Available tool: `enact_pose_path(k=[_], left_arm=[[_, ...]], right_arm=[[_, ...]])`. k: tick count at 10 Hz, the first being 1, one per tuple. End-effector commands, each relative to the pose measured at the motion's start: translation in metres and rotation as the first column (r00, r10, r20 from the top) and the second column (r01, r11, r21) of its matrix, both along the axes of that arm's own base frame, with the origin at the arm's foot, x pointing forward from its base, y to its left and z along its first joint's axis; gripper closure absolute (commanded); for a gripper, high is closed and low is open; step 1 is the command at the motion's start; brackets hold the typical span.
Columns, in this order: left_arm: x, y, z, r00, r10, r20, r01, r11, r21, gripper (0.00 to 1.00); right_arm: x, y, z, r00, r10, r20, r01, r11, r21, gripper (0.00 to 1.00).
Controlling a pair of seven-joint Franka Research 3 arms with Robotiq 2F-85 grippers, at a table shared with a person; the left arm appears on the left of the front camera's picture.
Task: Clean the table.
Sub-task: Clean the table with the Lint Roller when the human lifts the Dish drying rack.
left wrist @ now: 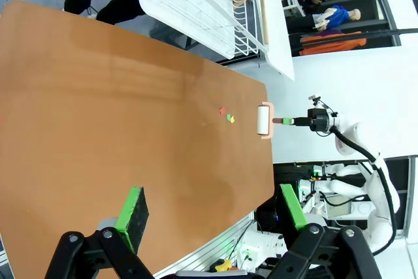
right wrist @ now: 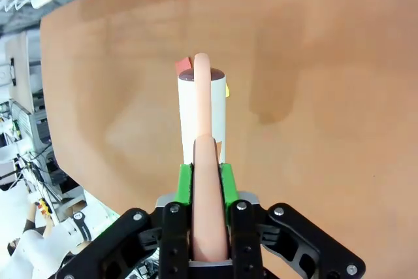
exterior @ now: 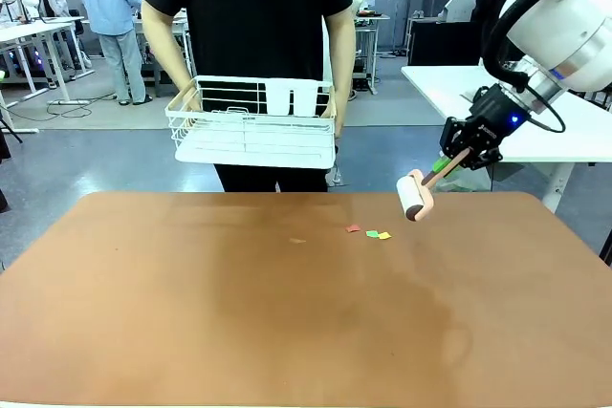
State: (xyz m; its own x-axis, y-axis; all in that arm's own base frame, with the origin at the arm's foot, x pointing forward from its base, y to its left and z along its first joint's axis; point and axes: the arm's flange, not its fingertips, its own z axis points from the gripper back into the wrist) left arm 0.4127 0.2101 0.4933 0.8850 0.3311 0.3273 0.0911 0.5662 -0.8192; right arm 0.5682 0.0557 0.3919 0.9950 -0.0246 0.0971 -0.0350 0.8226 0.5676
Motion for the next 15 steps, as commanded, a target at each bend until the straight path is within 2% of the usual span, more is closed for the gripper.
enact_pose_path(k=[1,2,6,7,8,9,15], left_arm=[[-0.001,0.001,0.003,1.0,0.0,0.009,0.0,1.0,-0.014,0.0],[-0.001,0.001,0.003,1.0,0.0,0.009,0.0,1.0,-0.014,0.0],[-0.001,0.001,0.003,1.0,0.0,0.009,0.0,1.0,-0.014,0.0],[-0.001,0.001,0.003,1.0,0.0,0.009,0.0,1.0,-0.014,0.0],[-0.001,0.001,0.003,1.0,0.0,0.009,0.0,1.0,-0.014,0.0],[-0.001,0.001,0.003,1.0,0.0,0.009,0.0,1.0,-0.014,0.0],[-0.001,0.001,0.003,1.0,0.0,0.009,0.0,1.0,-0.014,0.0]], right_arm=[[-0.01,0.004,0.001,0.996,-0.068,0.058,0.066,0.997,0.041,0.79],[0.0,0.0,0.0,1.0,0.0,0.0,0.0,1.0,0.0,0.79],[-0.002,-0.001,-0.004,1.0,-0.021,0.002,0.021,1.0,0.006,0.79],[0.01,-0.001,-0.021,0.999,0.005,-0.043,-0.003,0.999,0.046,0.79],[0.022,0.004,-0.044,0.998,0.04,-0.049,-0.038,0.998,0.055,0.79],[0.027,0.005,-0.055,0.998,0.05,-0.043,-0.049,0.999,0.024,0.79],[0.045,-0.003,-0.09,0.991,0.045,-0.13,-0.044,0.999,0.012,0.79]])
